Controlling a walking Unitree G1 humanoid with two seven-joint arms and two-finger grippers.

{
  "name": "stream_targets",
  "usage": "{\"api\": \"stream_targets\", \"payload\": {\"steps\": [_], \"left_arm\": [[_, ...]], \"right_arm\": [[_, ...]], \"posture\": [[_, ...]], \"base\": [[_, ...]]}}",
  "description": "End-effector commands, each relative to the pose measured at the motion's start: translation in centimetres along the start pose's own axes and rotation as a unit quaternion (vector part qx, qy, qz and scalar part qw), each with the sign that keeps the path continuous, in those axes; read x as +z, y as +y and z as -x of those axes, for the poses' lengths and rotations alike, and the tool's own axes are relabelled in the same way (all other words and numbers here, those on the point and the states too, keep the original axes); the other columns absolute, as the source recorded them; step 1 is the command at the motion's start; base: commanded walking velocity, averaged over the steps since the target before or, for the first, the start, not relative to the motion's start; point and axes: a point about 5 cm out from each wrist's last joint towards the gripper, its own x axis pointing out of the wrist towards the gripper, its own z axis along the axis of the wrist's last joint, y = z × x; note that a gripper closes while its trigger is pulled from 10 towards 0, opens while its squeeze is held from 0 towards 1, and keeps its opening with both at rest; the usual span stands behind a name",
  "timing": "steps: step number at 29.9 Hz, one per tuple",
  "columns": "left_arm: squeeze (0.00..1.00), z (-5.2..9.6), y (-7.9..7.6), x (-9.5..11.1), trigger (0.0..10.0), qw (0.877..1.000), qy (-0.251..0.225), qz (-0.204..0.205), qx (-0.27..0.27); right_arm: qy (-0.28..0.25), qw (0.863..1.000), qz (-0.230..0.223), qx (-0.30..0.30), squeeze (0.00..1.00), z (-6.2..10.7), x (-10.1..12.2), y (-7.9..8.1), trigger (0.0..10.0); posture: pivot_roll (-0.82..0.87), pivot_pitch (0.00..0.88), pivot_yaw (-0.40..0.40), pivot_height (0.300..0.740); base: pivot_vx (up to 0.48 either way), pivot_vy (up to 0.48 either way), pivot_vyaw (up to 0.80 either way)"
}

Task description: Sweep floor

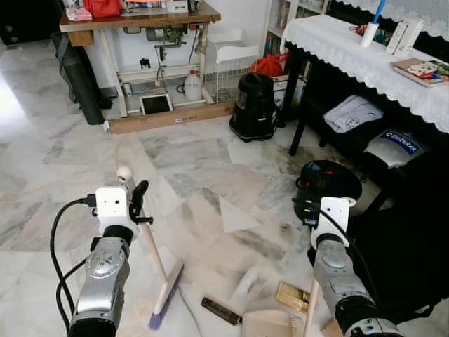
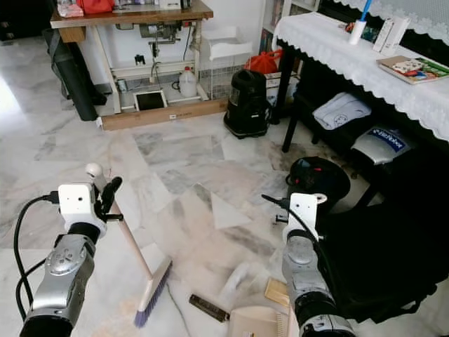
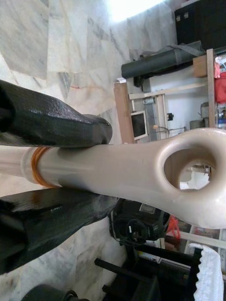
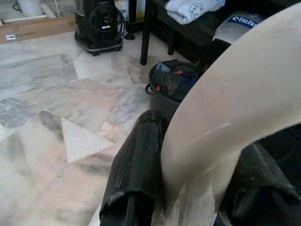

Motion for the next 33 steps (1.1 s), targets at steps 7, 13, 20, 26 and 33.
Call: {"api": "stream_targets", "payload": {"steps": [7, 13, 20, 26, 33], "left_arm": [[0.0, -0.2, 0.6, 1.1, 10.0, 1.0, -0.022, -0.002, 0.012], [0.0, -0.2, 0.9, 1.2, 10.0, 1.0, -0.024, -0.005, 0.014], [0.0, -0.3, 1.0, 1.3, 10.0, 0.999, -0.027, -0.008, 0.016], [0.0, -0.2, 1.1, 1.3, 10.0, 1.0, -0.026, -0.009, 0.014], [0.0, -0.2, 1.1, 1.3, 10.0, 1.0, -0.027, -0.012, 0.009]], "right_arm": [[-0.021, 1.0, -0.019, 0.005, 0.0, -0.2, 0.6, 0.1, 10.0], [-0.07, 0.997, -0.003, 0.013, 0.0, -0.2, 1.5, 0.2, 10.0], [-0.081, 0.996, 0.027, 0.004, 0.0, -0.2, 1.4, -0.1, 10.0], [-0.076, 0.997, 0.03, -0.014, 0.0, -0.1, 0.7, -0.9, 10.0], [-0.052, 0.998, 0.037, -0.016, 0.0, 0.2, -0.5, -0.7, 10.0]], "posture": [[0.06, 0.047, -0.027, 0.74], [0.06, 0.055, -0.02, 0.74], [0.06, 0.062, -0.016, 0.74], [0.07, 0.051, -0.012, 0.74], [0.07, 0.043, -0.005, 0.74]], "base": [[0.0, 0.0, 0.0], [0.0, 0.0, 0.0], [0.0, 0.0, 0.0], [0.0, 0.0, 0.0], [0.0, 0.0, 0.0]]}}
